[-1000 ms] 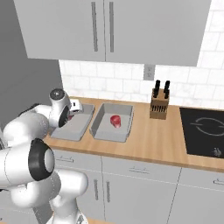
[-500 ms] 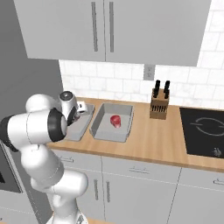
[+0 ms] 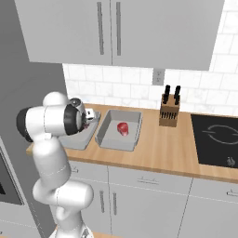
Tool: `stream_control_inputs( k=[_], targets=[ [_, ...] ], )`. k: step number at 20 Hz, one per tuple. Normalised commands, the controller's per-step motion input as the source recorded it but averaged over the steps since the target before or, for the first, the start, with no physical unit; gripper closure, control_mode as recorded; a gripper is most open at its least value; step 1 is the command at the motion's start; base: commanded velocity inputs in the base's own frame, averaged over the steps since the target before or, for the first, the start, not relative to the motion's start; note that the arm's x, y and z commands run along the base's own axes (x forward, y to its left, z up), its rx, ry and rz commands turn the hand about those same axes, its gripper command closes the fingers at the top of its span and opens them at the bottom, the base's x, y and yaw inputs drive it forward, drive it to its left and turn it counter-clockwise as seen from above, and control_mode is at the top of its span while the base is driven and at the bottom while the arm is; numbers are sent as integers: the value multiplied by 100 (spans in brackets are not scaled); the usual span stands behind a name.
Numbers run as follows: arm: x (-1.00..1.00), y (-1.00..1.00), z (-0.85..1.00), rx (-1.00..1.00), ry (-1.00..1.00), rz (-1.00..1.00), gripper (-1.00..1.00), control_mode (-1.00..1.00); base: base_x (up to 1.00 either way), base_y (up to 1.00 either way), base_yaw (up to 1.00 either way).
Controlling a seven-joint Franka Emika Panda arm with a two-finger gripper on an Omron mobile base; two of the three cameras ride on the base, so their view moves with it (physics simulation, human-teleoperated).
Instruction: Place one bell pepper and one steak in each tupperware on the nearby counter, to pack two identical lunches.
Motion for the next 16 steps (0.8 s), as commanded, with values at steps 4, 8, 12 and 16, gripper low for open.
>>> stream_control_inputs(
  k=[4, 8, 12, 16],
  targets=[
    [2, 2, 1, -1, 0, 0, -100, -100, 0, 0, 0],
    [-31, 0, 35, 0, 0, 0, -100, -100, 0, 0, 0],
    [-74, -12, 66, 2, -6, 0, -100, -100, 0, 0, 0],
    [-94, -39, 72, 7, -10, -5, -100, -100, 0, 0, 0]
  ],
)
